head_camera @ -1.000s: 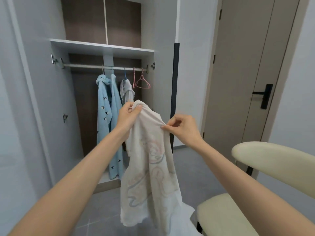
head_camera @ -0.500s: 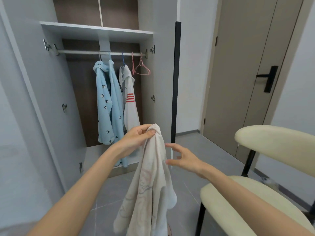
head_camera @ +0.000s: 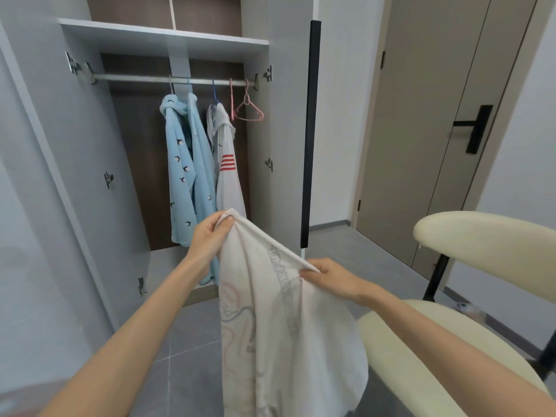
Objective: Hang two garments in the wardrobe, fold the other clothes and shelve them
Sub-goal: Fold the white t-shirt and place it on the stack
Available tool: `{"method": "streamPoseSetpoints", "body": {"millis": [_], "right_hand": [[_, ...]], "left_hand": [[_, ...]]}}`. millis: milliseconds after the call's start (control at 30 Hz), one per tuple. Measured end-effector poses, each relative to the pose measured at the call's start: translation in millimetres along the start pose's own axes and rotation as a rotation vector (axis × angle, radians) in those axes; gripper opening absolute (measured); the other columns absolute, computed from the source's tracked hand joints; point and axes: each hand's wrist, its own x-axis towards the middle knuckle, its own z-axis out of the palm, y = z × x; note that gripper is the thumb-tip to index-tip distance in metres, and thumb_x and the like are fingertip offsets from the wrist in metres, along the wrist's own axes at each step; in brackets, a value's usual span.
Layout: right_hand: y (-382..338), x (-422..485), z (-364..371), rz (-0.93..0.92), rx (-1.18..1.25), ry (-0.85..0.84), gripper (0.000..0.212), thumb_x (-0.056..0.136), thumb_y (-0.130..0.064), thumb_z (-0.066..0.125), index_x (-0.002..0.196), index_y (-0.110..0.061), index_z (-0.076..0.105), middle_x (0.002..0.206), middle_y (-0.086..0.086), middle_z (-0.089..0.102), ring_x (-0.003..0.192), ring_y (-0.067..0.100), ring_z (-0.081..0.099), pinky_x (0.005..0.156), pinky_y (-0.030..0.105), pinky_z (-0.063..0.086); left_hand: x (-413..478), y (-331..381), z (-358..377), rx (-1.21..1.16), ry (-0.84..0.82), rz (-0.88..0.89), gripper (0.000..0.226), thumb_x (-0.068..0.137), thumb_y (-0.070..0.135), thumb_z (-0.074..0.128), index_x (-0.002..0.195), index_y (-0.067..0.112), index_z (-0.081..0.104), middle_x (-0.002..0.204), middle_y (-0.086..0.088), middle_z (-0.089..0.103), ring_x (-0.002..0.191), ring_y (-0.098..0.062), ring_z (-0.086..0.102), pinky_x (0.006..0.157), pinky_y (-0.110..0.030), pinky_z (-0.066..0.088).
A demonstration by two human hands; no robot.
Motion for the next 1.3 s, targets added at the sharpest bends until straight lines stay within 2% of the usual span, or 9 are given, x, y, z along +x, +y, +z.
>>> {"method": "streamPoseSetpoints", "body": {"millis": [133, 333, 467, 567, 700, 933, 1033, 1167, 1300], "right_hand": [[-16.7, -8.6, -20.9, 0.001, 0.026, 0.004, 0.021, 0.093, -0.025, 0.058, 0.074, -0.017, 0.055, 0.067, -0.007, 0.043, 0.061, 0.007, 0.038, 0.054, 0.02, 0.026], [-10.8, -17.9, -4.6, 0.278, 0.061, -0.704, 0.025, 0.089, -0.04, 0.061, 0.113, -0.036, 0.068, 0.116, -0.011, 0.068, 0.1, 0.008, 0.066, 0.091, 0.028, 0.048], [6.8, -5.3, 10.0, 0.144, 0.069, -0.205, 0.014, 0.091, -0.028, 0.06, 0.098, -0.035, 0.071, 0.1, -0.016, 0.07, 0.09, 0.008, 0.065, 0.078, 0.015, 0.05], [19.7, 8.6, 21.6, 0.089, -0.005, 0.184, 0.036, 0.083, -0.024, 0.071, 0.116, -0.029, 0.058, 0.111, -0.013, 0.057, 0.102, 0.01, 0.055, 0.082, 0.018, 0.044], [16.4, 15.2, 47.3, 0.086, -0.006, 0.007, 0.064, 0.08, -0.031, 0.074, 0.136, -0.025, 0.045, 0.126, -0.011, 0.049, 0.117, 0.009, 0.048, 0.096, 0.023, 0.039], [22.9, 19.5, 52.6, 0.074, -0.167, 0.115, 0.012, 0.096, -0.021, 0.052, 0.1, -0.012, 0.058, 0.1, 0.003, 0.06, 0.092, 0.021, 0.054, 0.069, 0.024, 0.039], [19.0, 18.1, 23.0, 0.052, -0.166, 0.279, 0.025, 0.099, -0.015, 0.046, 0.094, 0.003, 0.062, 0.087, 0.01, 0.059, 0.081, 0.018, 0.05, 0.065, 0.029, 0.033], [-6.3, 13.6, -17.2, 0.042, 0.095, 0.582, 0.025, 0.098, -0.015, 0.044, 0.083, -0.004, 0.06, 0.079, 0.004, 0.058, 0.073, 0.016, 0.049, 0.062, 0.028, 0.036], [-32.8, 10.7, -34.3, 0.072, 0.383, 0.495, 0.022, 0.096, -0.024, 0.049, 0.085, -0.007, 0.059, 0.082, 0.006, 0.051, 0.075, 0.017, 0.044, 0.07, 0.029, 0.034]], "left_hand": [[1.1, -6.2, 0.8, 0.076, 0.084, 0.039, 0.012, 0.096, 0.026, 0.054, 0.104, 0.026, 0.062, 0.09, 0.019, 0.06, 0.083, 0.003, 0.055, 0.067, -0.013, 0.041], [-7.5, -2.4, 10.9, 0.003, -0.101, 0.005, 0.016, 0.097, 0.026, 0.052, 0.106, 0.028, 0.064, 0.1, 0.021, 0.065, 0.086, 0.018, 0.057, 0.071, -0.002, 0.042], [-15.2, 6.1, 14.7, -0.12, -0.211, -0.092, 0.019, 0.099, 0.026, 0.048, 0.099, 0.036, 0.063, 0.102, 0.017, 0.066, 0.087, 0.009, 0.062, 0.072, -0.008, 0.048], [-17.0, 11.7, 14.5, -0.216, -0.274, -0.165, 0.021, 0.1, 0.023, 0.044, 0.097, 0.03, 0.063, 0.093, 0.01, 0.068, 0.076, 0.003, 0.067, 0.065, -0.012, 0.052], [-17.4, 14.3, 14.6, -0.317, -0.322, -0.205, 0.019, 0.1, 0.02, 0.043, 0.099, 0.02, 0.062, 0.083, 0.004, 0.068, 0.069, -0.004, 0.068, 0.064, -0.018, 0.056], [-11.9, 7.2, 5.5, -0.338, -0.296, -0.212, 0.018, 0.099, 0.023, 0.047, 0.103, 0.021, 0.064, 0.081, 0.009, 0.073, 0.078, -0.006, 0.069, 0.072, -0.023, 0.055], [-8.0, -6.5, -3.6, -0.23, -0.179, -0.197, 0.02, 0.099, 0.026, 0.047, 0.107, 0.023, 0.065, 0.085, 0.012, 0.073, 0.082, -0.004, 0.067, 0.073, -0.022, 0.051], [-4.6, -27.7, -7.8, -0.142, -0.003, -0.213, 0.019, 0.099, 0.025, 0.05, 0.095, 0.028, 0.068, 0.096, 0.009, 0.068, 0.092, -0.01, 0.061, 0.075, -0.024, 0.05], [0.7, -43.8, -3.4, -0.013, 0.093, -0.224, 0.021, 0.1, 0.02, 0.046, 0.105, 0.017, 0.066, 0.097, 0.005, 0.062, 0.093, -0.012, 0.054, 0.084, -0.028, 0.044]]}}
